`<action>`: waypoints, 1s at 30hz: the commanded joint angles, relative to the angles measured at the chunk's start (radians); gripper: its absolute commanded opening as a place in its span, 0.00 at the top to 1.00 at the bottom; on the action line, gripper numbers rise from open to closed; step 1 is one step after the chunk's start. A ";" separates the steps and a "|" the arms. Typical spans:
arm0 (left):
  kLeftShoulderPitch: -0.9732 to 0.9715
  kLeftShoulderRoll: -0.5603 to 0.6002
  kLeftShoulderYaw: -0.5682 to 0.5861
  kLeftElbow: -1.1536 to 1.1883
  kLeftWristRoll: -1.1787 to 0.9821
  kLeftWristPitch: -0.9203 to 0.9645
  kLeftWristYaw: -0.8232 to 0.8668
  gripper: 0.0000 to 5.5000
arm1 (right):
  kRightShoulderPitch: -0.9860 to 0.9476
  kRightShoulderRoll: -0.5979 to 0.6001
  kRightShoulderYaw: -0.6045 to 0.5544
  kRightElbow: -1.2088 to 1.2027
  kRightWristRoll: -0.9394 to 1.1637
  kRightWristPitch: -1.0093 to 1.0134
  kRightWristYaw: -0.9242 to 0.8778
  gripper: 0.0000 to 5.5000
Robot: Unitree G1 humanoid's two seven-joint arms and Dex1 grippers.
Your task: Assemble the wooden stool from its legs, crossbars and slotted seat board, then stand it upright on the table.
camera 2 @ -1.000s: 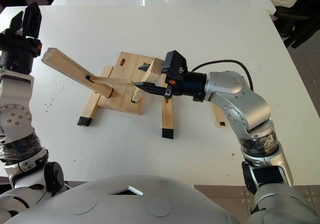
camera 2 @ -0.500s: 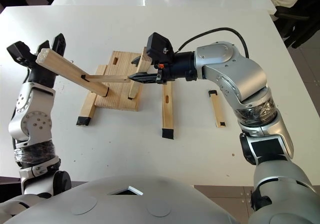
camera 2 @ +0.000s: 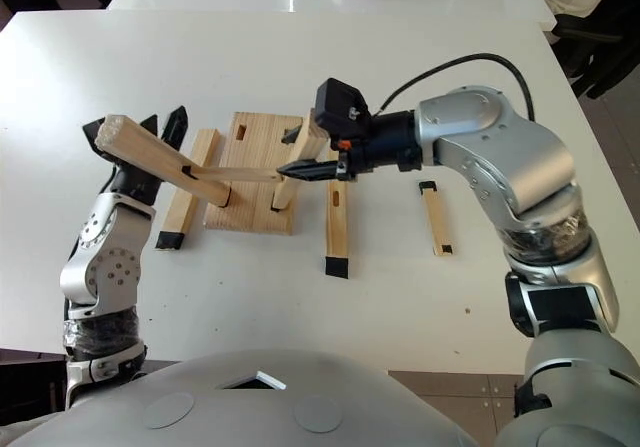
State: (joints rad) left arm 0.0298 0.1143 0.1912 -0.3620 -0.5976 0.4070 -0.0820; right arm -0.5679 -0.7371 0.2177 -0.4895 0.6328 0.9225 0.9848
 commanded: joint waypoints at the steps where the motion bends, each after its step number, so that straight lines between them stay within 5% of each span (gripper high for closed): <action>1: 0.059 -0.047 -0.036 -0.085 -0.005 0.024 0.036 0.39 | 0.048 -0.050 -0.035 -0.072 0.069 0.097 -0.006 0.63; 15: 0.075 -0.092 -0.017 -0.043 0.030 0.008 0.076 0.39 | 0.165 -0.059 0.100 -0.116 -0.093 -0.065 -0.094 0.63; 19: 0.085 -0.098 -0.041 -0.045 0.037 -0.007 0.054 0.39 | 0.105 0.030 0.035 -0.061 0.063 0.066 -0.119 0.63; 30: 0.069 -0.123 -0.058 0.010 0.061 -0.049 0.036 0.39 | 0.004 -0.009 0.190 0.021 -0.079 -0.042 0.003 0.63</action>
State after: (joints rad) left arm 0.1087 0.0081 0.1682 -0.3718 -0.5416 0.3485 -0.0309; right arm -0.5997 -0.7345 0.3081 -0.4883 0.6162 0.8688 0.9746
